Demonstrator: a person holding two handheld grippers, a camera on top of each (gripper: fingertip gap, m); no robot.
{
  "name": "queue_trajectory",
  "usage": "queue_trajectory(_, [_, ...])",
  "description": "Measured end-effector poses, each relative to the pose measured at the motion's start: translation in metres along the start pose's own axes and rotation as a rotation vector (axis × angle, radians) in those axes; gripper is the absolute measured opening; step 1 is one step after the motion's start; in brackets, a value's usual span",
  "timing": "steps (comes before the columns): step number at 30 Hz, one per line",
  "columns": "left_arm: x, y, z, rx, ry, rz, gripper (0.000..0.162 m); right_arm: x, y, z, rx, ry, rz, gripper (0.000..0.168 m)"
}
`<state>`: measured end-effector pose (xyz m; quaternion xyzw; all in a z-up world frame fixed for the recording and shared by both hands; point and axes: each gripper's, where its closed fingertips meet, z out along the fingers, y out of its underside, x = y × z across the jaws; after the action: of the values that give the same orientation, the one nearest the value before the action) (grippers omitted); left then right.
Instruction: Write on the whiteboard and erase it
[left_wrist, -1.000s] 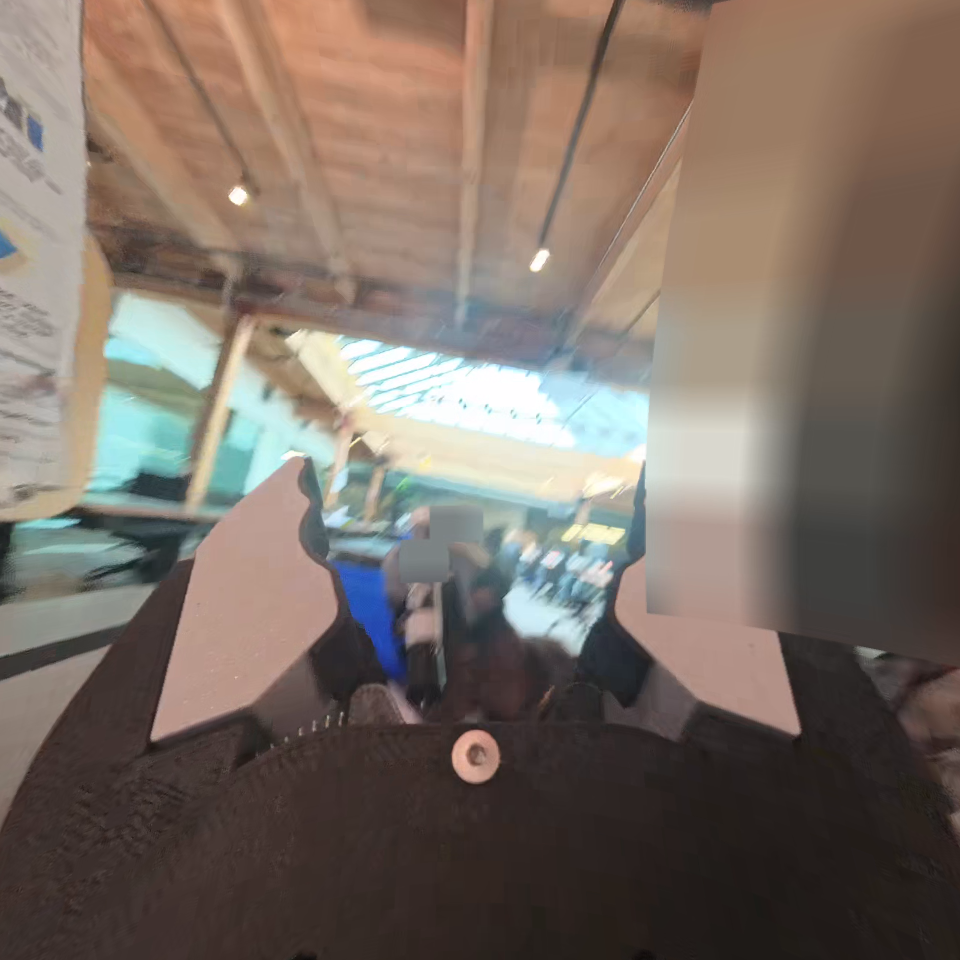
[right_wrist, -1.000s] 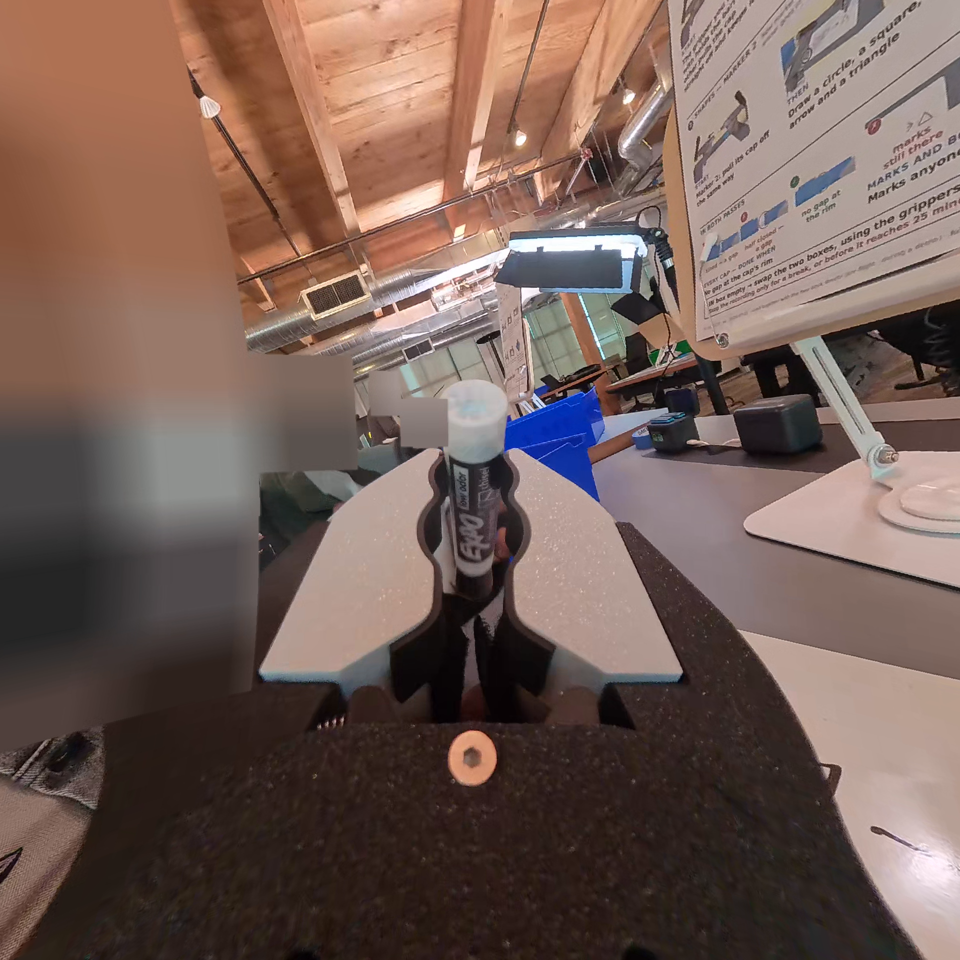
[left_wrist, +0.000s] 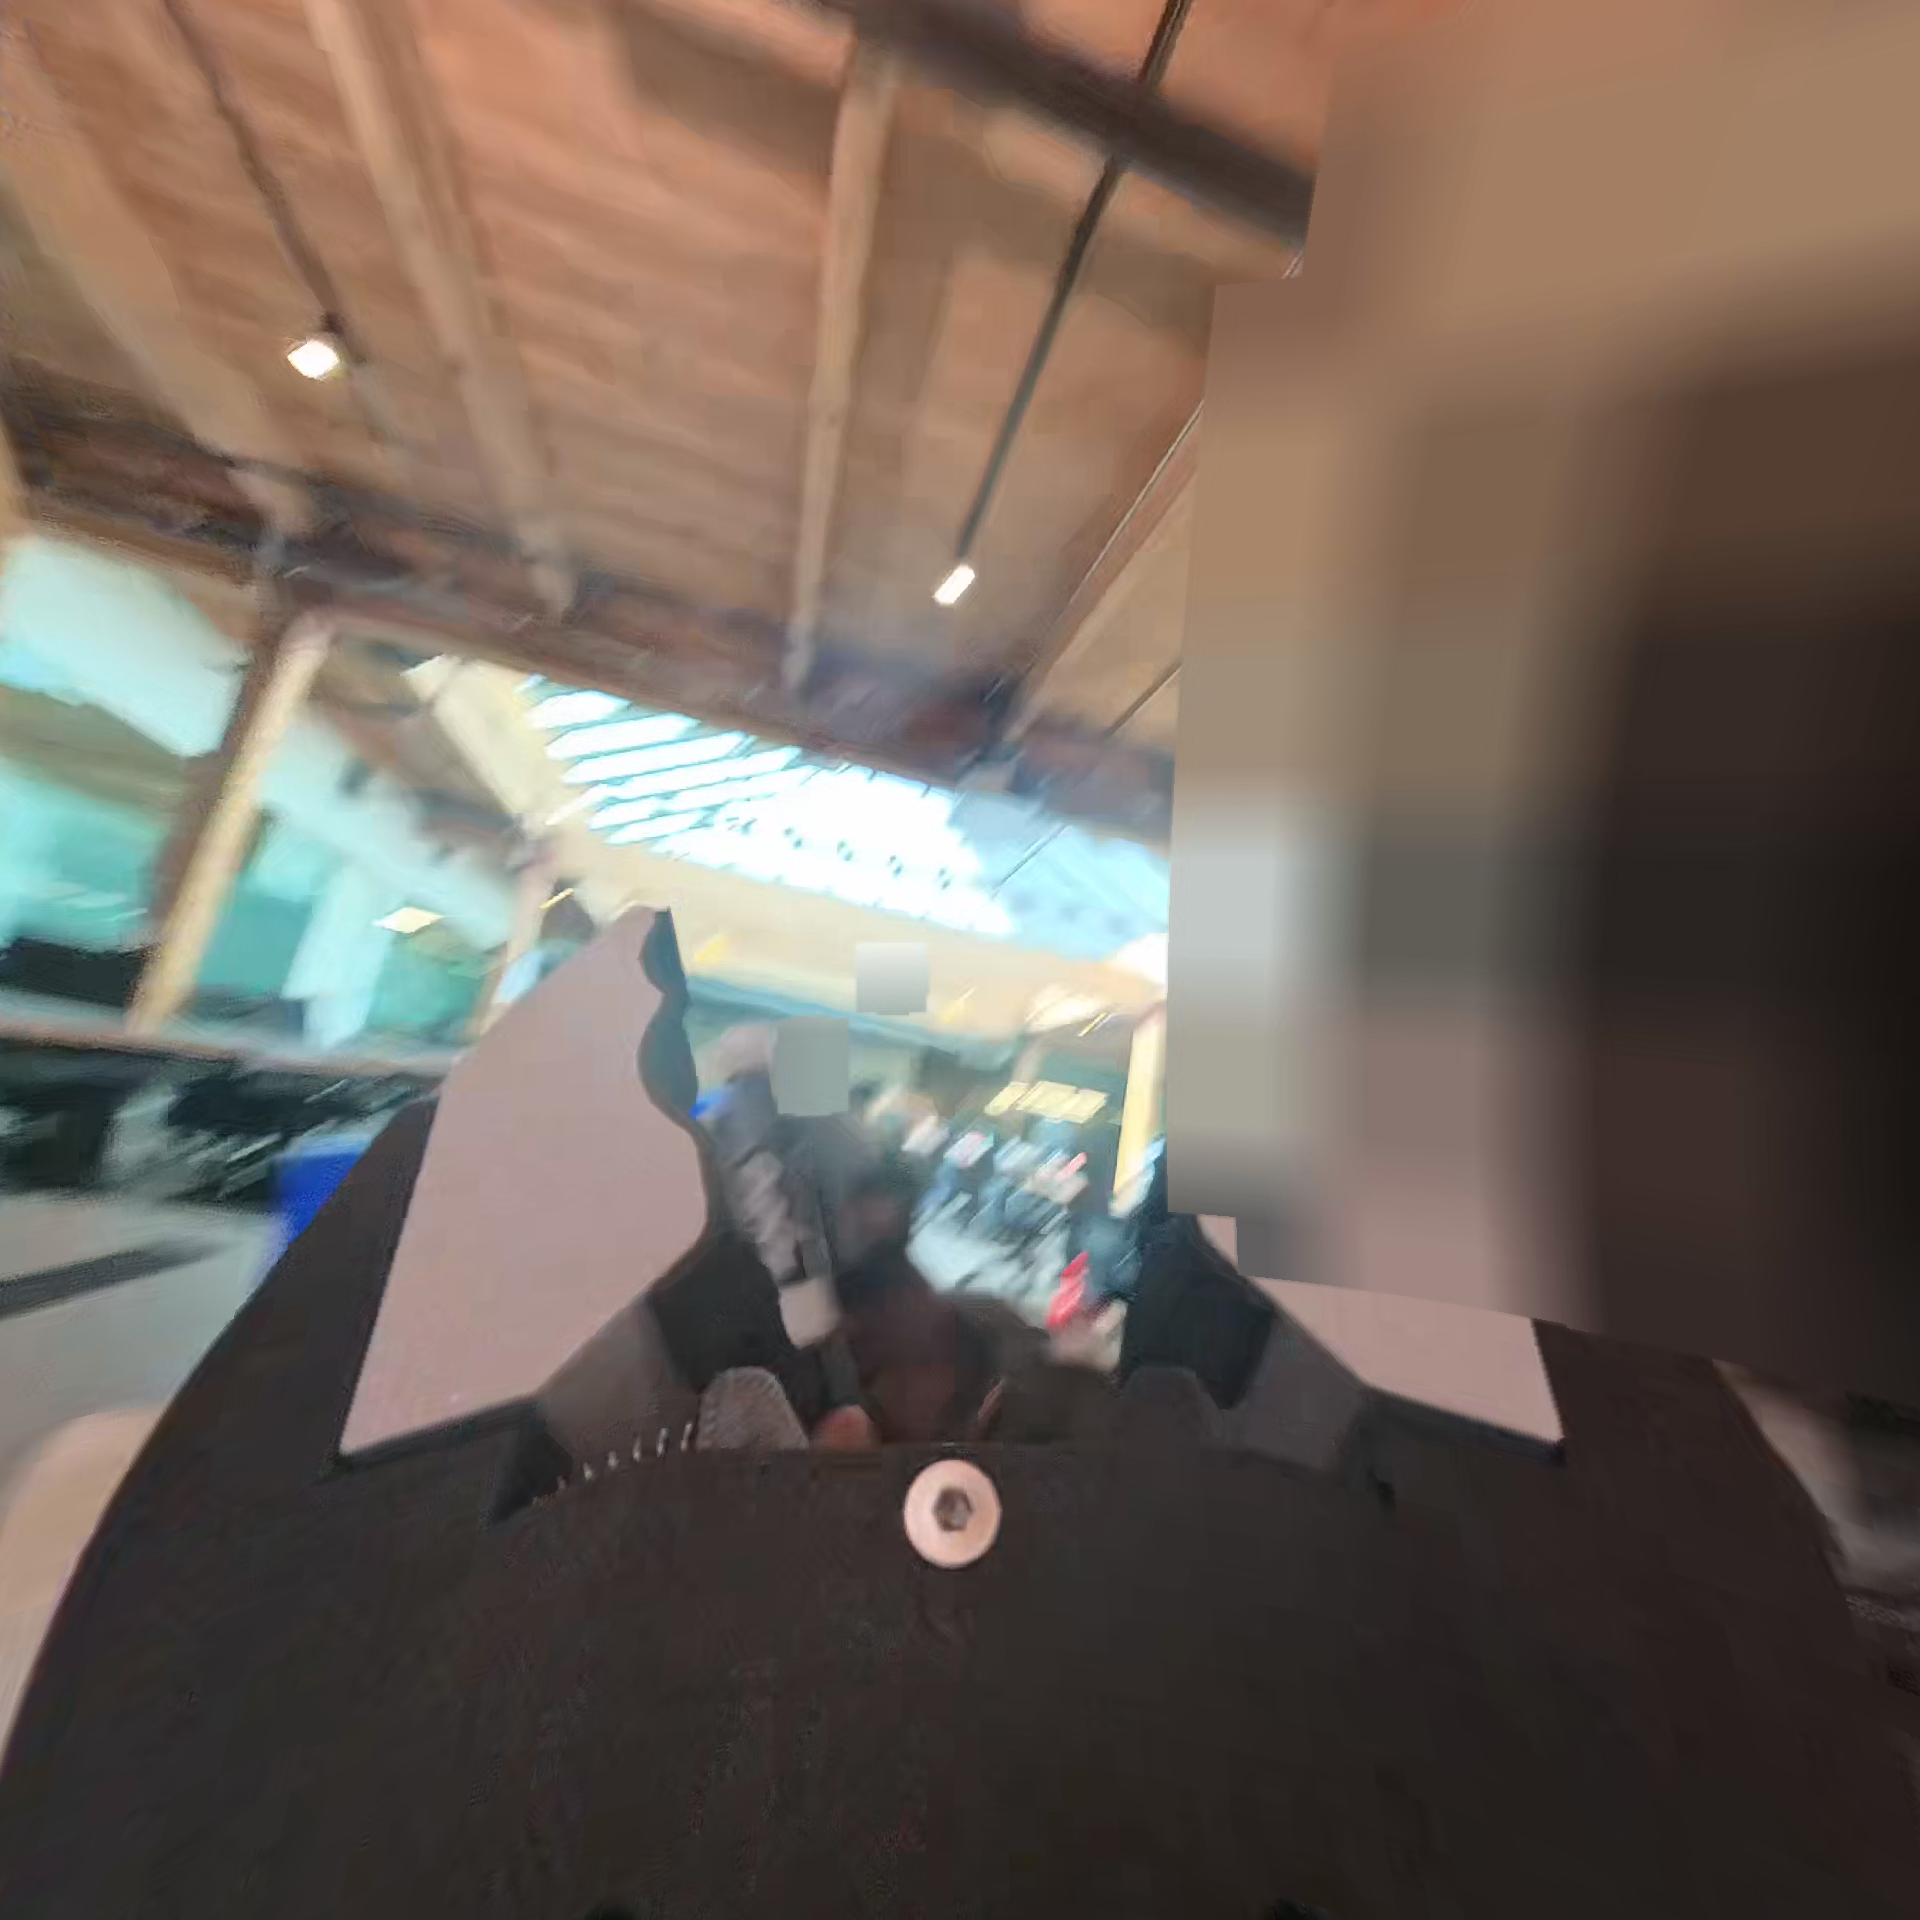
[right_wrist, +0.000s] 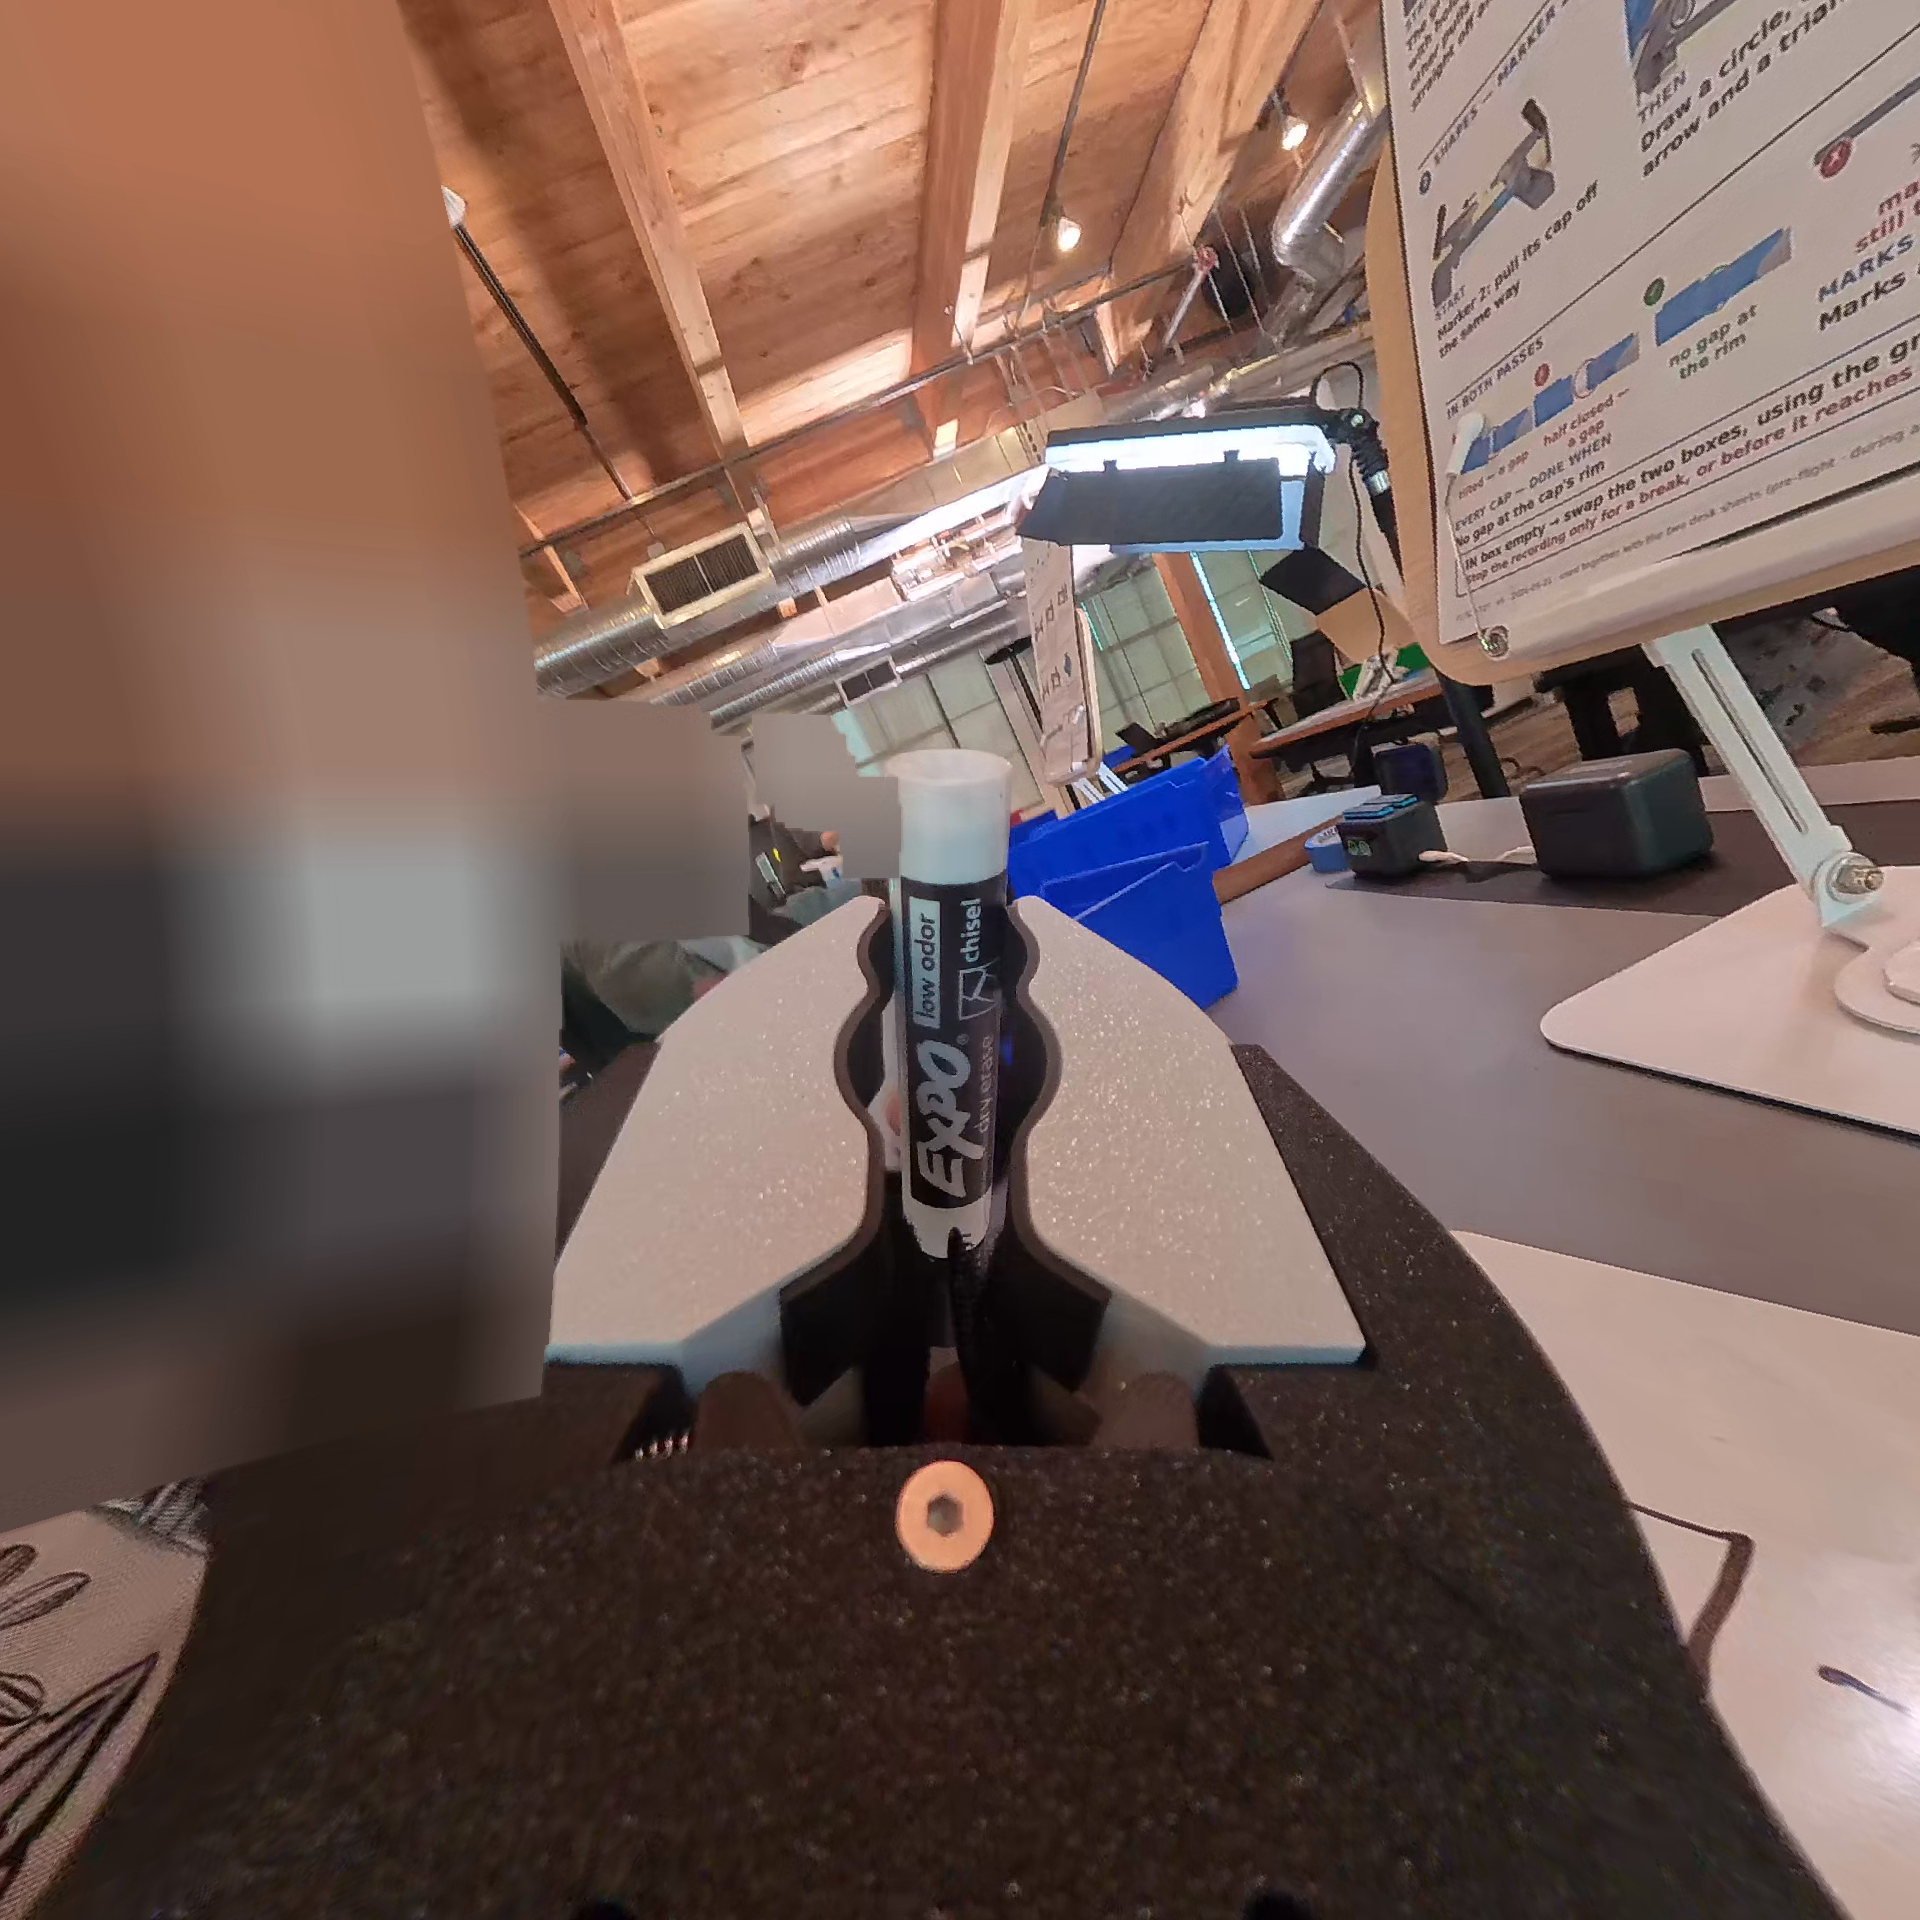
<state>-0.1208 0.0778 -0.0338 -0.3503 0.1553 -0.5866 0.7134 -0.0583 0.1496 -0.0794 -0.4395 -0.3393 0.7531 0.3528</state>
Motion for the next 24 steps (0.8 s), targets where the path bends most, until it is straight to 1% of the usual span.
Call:
queue_trajectory(1, [-0.012,0.019,0.0,-0.127,-0.083,0.103,0.099,-0.001,-0.002,0.0,0.019,-0.015,0.017,0.019])
queue_trajectory(3, [-0.028,0.055,-0.004,-0.371,-0.182,0.31,0.099,-0.004,-0.007,-0.002,0.063,-0.047,0.051,0.019])
queue_trajectory(4, [-0.03,0.069,-0.004,-0.456,-0.185,0.37,0.099,-0.006,-0.009,-0.002,0.076,-0.057,0.055,0.019])
queue_trajectory(5, [-0.028,0.081,-0.004,-0.508,-0.171,0.39,0.099,-0.007,-0.009,-0.001,0.075,-0.063,0.043,0.019])
queue_trajectory(6, [-0.025,0.09,-0.001,-0.528,-0.162,0.372,0.097,-0.009,-0.007,0.0,0.065,-0.064,0.019,0.019])
queue_trajectory(8, [-0.022,0.106,0.004,-0.545,-0.165,0.26,0.09,-0.015,-0.005,0.003,0.053,-0.074,-0.03,0.019])
queue_trajectory(10, [-0.023,0.126,0.004,-0.6,-0.184,0.176,0.09,-0.019,-0.003,0.005,0.051,-0.096,-0.038,0.019])
queue_trajectory(11, [-0.024,0.136,0.003,-0.636,-0.189,0.165,0.087,-0.021,-0.002,0.006,0.053,-0.106,-0.03,0.02])
queue_trajectory(12, [-0.023,0.146,0.001,-0.683,-0.182,0.171,0.078,-0.021,-0.002,0.006,0.056,-0.113,-0.022,0.02])
queue_trajectory(13, [-0.021,0.153,-0.001,-0.729,-0.163,0.188,0.062,-0.021,-0.002,0.006,0.056,-0.114,-0.018,0.02])
queue_trajectory(14, [-0.018,0.155,-0.003,-0.757,-0.139,0.211,0.042,-0.022,-0.002,0.006,0.051,-0.116,-0.018,0.02])
queue_trajectory(15, [-0.02,0.153,-0.004,-0.767,-0.15,0.24,0.028,-0.024,-0.001,0.006,0.032,-0.127,-0.017,0.02])
queue_trajectory(16, [-0.023,0.149,-0.007,-0.782,-0.162,0.27,0.02,-0.024,0.001,0.006,-0.001,-0.126,-0.019,0.02])
queue_trajectory(18, [-0.027,0.14,-0.015,-0.806,-0.169,0.273,0.02,-0.022,0.006,0.004,-0.086,-0.09,-0.066,0.02])
queue_trajectory(19, [-0.029,0.131,-0.017,-0.786,-0.183,0.262,0.019,-0.02,0.009,0.002,-0.136,-0.074,-0.098,0.02])
queue_trajectory(21, [-0.034,0.104,-0.016,-0.677,-0.215,0.225,0.018,-0.016,0.019,-0.003,-0.251,-0.038,-0.178,0.02])
queue_trajectory(22, [-0.033,0.092,-0.014,-0.616,-0.204,0.198,0.019,-0.015,0.025,-0.004,-0.302,-0.029,-0.215,0.021])
queue_trajectory(24, [-0.03,0.086,-0.015,-0.571,-0.169,0.134,0.019,-0.018,0.027,0.0,-0.298,-0.024,-0.265,0.02])
